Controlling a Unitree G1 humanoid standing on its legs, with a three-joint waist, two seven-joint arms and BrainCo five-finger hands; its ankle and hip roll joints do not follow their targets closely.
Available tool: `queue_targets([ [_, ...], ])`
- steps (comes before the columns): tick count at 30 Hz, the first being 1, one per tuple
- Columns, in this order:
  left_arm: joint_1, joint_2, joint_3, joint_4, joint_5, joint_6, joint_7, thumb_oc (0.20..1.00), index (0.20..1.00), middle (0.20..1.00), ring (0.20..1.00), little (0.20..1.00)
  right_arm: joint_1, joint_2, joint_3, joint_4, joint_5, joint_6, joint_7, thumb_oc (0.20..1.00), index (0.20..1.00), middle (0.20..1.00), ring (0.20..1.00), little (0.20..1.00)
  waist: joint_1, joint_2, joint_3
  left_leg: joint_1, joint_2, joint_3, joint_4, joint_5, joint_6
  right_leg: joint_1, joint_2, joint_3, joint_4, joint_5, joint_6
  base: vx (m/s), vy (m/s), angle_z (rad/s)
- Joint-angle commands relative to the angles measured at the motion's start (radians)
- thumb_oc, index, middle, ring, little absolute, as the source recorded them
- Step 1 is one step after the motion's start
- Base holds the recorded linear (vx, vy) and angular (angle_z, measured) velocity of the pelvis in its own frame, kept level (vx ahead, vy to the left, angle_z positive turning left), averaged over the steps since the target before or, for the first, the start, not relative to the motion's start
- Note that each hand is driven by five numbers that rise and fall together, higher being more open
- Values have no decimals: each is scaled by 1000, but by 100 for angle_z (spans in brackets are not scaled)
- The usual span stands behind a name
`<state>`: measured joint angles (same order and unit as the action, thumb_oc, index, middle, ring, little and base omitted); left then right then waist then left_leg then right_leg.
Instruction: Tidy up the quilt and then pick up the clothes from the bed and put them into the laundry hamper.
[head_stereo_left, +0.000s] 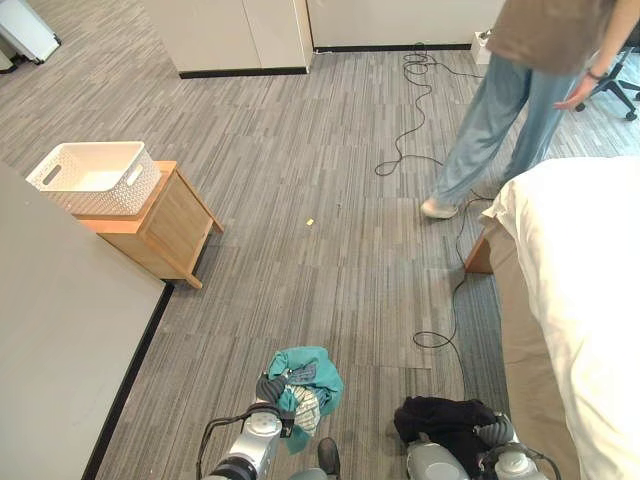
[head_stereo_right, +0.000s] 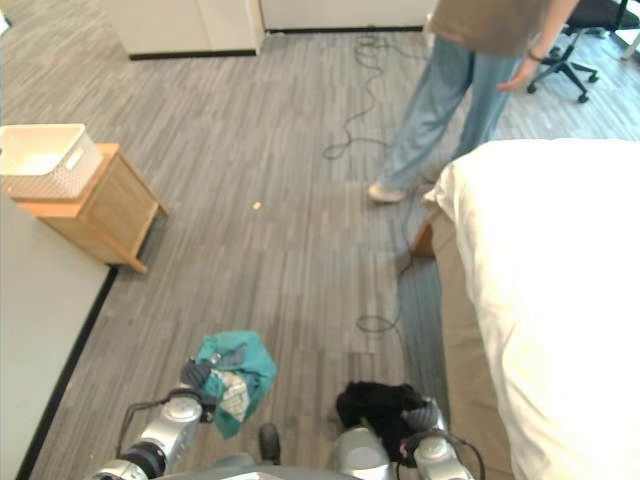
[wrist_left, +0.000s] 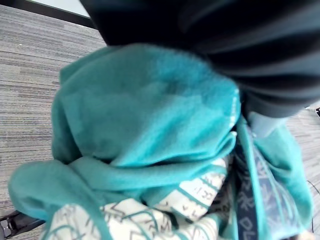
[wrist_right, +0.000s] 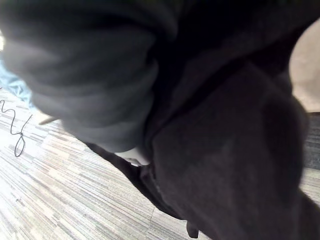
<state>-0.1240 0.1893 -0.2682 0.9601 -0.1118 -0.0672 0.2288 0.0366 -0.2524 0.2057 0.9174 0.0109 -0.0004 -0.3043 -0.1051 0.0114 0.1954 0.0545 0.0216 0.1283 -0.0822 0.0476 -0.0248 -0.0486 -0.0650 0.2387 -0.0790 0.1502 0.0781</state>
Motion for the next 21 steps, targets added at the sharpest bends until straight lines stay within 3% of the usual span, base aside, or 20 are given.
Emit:
queue_targets([
  [1,-77,31,26,11,-139,-74,-17,200,200,200,200,200,-32,-19,0,189,26,-36,29,200,200,200,200,200,128,-27,24,-4,-53,-80,-5,-39,7,84,89,-137,155,-261,17,82,-105,45],
  [9,-30,30,50,32,-142,-69,-39,200,200,200,200,200,-24,-46,-1,144,-14,-34,40,200,200,200,200,200,133,0,28,35,-35,-82,0,-33,-21,124,82,-144,116,-265,-1,115,-116,3],
  [10,-39,27,41,43,-137,-63,-38,200,200,200,200,200,-34,-53,-1,138,-12,-36,37,200,200,200,200,200,136,-9,47,-13,-34,-67,124,-59,-38,137,66,-153,105,-263,-7,60,-138,5],
  [12,-58,17,26,58,-133,-59,-37,200,200,200,200,200,-46,-68,0,135,-10,-34,31,200,200,200,200,200,140,-16,74,-117,-12,-45,296,-6,-75,155,50,-174,99,-265,-18,72,-149,8],
  [13,-59,17,26,58,-133,-59,-37,200,200,200,200,200,-46,-68,0,135,-10,-34,31,200,200,200,200,200,139,-15,73,-122,-11,-47,302,-8,-76,153,51,-175,99,-265,-19,184,-128,7],
  [14,-65,7,13,67,-117,-51,-35,200,200,200,200,200,-51,-80,5,132,-12,-25,31,200,200,200,200,200,141,-26,81,-192,14,5,385,23,-67,179,29,-204,94,-280,-25,155,-72,6],
  [16,-62,2,9,79,-108,-49,-36,200,200,200,200,200,-54,-83,13,131,-15,-23,33,200,200,200,200,200,146,-30,78,-226,13,29,383,14,-57,197,22,-208,85,-291,-25,269,-60,22],
  [18,-47,-10,13,99,-85,-41,-46,200,200,200,200,200,-65,-90,28,135,-24,-20,40,200,200,200,200,200,170,-24,63,-273,-19,68,305,-21,-32,230,20,-206,64,-313,-16,530,23,16],
  [19,-32,-18,21,114,-73,-40,-54,200,200,200,200,200,-71,-91,36,146,-35,-20,44,200,200,200,200,200,193,-8,48,-285,-31,77,177,18,-32,256,28,-197,53,-335,-7,473,63,-16],
  [21,-23,-22,28,125,-70,-42,-55,200,200,200,200,200,-82,-93,44,157,-47,-21,46,200,200,200,200,200,207,-6,46,-297,-31,98,104,36,-35,285,21,-197,43,-355,1,436,73,-24],
])
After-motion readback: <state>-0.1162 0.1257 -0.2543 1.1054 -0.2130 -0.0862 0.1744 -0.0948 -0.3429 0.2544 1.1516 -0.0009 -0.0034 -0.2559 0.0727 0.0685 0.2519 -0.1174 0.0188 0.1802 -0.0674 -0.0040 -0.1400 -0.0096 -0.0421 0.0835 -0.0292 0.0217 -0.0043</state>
